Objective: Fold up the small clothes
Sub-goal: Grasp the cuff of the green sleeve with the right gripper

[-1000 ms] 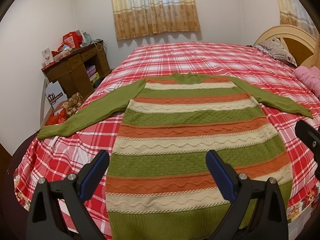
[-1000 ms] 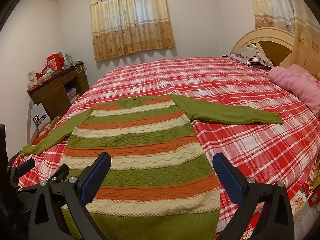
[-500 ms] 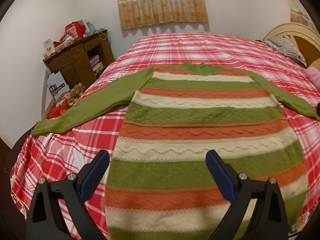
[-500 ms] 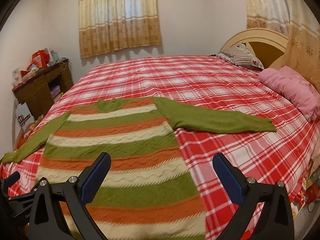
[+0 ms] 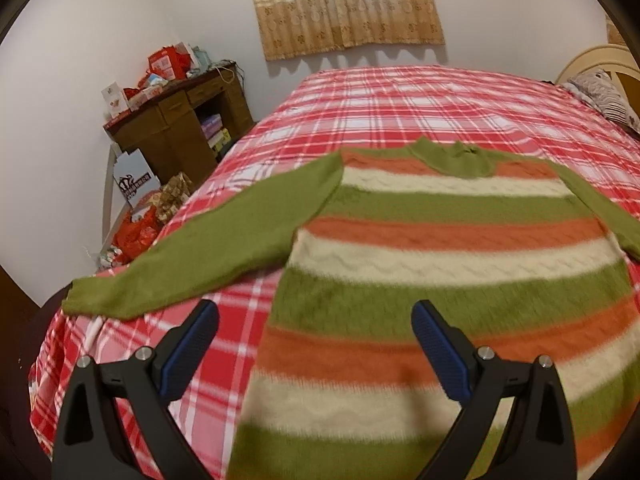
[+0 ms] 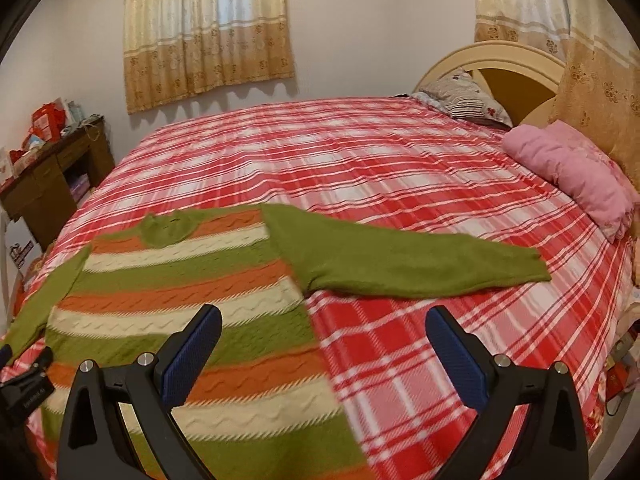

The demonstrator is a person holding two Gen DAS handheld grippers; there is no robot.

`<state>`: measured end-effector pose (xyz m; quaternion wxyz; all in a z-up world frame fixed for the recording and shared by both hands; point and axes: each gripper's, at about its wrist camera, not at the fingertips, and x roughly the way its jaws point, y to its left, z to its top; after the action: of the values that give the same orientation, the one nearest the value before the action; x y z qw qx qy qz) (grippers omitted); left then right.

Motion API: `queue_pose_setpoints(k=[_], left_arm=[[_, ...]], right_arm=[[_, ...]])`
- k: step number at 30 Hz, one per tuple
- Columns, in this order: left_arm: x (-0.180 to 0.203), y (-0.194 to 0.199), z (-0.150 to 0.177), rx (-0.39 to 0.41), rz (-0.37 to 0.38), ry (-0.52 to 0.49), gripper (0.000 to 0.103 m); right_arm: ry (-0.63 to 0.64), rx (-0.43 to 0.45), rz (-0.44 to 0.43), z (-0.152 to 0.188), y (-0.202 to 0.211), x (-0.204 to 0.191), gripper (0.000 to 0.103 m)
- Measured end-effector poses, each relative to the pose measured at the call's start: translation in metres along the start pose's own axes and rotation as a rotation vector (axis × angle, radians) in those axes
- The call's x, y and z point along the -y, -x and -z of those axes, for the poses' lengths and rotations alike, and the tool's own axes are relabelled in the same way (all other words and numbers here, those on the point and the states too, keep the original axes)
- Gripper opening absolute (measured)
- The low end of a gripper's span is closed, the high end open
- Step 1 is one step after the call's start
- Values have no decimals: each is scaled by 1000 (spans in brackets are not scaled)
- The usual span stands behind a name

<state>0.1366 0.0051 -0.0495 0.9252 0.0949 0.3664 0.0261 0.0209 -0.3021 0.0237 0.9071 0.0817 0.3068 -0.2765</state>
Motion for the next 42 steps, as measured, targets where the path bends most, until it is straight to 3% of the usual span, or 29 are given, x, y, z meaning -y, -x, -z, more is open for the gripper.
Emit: queue_pose_setpoints(k=[5, 8, 10, 16, 20, 23, 25, 28, 30, 33, 36, 40, 42], left_arm=[[-1, -31, -7, -17, -34, 2, 99], [0, -45, -4, -43, -53, 1, 99], [2, -52, -1, -60, -66, -2, 99], [6, -55, 6, -23, -55, 12, 100], [-1, -60, 9, -29, -30, 49, 103], [-3, -65, 7, -50, 0, 92, 103], [-2, -66, 7, -54, 3, 102, 103], [2, -65, 7, -47, -14, 91, 103], [7, -63, 8, -38, -38, 73, 103], [10, -63, 7, -32, -59, 55, 103], [7, -65, 6, -35, -46, 66, 103], [1, -67, 5, -47, -12, 93, 103], [-1, -68, 6, -51, -2, 100, 103]], right_arm=[[-75, 28, 67, -23, -24, 50, 102], [-157, 46, 107, -33, -43, 100, 102], [-205, 49, 178, -35, -59, 139, 102], [-442, -69, 297, -17, -111, 252, 101], [-485, -121, 334, -4, -130, 280, 101], [-448, -214, 352, 4, -152, 275, 101], [-404, -215, 352, 1, -156, 271, 101], [-341, -218, 322, -3, -158, 263, 83], [-301, -215, 305, -5, -159, 254, 61], [-258, -208, 279, -8, -159, 240, 35], [-274, -200, 257, -10, -162, 235, 22], [-303, -190, 239, -11, -160, 237, 18], [-323, -184, 222, -13, -156, 239, 11]])
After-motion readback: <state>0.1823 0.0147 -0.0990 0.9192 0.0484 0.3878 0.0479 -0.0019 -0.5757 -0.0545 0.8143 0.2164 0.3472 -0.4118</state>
